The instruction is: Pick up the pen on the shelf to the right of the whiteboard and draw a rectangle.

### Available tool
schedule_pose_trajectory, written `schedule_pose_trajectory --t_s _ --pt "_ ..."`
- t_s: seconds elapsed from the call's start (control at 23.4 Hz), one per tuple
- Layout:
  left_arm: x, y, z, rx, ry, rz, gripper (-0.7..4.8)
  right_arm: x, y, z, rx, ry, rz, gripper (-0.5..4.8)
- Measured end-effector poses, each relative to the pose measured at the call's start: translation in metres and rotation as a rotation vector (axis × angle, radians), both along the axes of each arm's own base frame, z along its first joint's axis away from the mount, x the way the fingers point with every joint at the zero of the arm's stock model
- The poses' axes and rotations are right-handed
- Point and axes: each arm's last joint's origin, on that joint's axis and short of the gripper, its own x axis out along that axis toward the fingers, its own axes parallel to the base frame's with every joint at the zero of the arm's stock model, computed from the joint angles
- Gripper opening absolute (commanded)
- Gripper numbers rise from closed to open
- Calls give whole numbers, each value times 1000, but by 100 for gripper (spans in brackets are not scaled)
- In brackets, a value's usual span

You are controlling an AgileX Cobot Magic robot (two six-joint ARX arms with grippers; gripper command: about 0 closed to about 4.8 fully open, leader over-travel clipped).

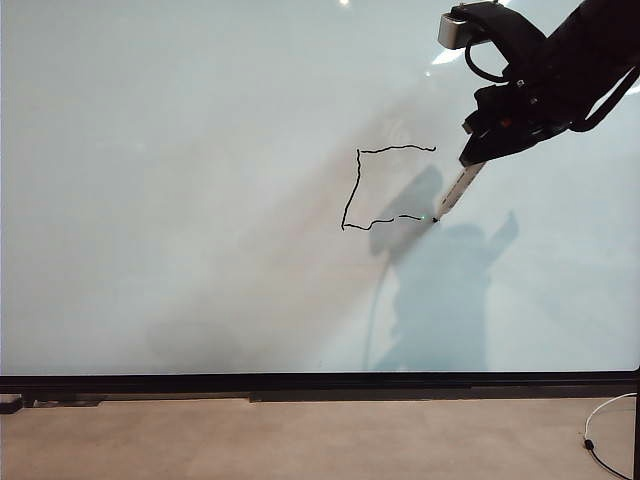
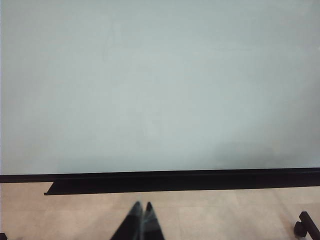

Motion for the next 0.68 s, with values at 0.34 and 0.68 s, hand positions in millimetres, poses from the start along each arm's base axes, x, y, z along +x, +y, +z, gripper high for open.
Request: schedule_pose_trajectory --t_s 0.34,0.68 --pt "0 0 0 0 0 0 -4 0 0 2 0 -5 -3 -6" --pt "0 0 0 0 0 0 -4 2 1 8 1 -17 -1 -6"
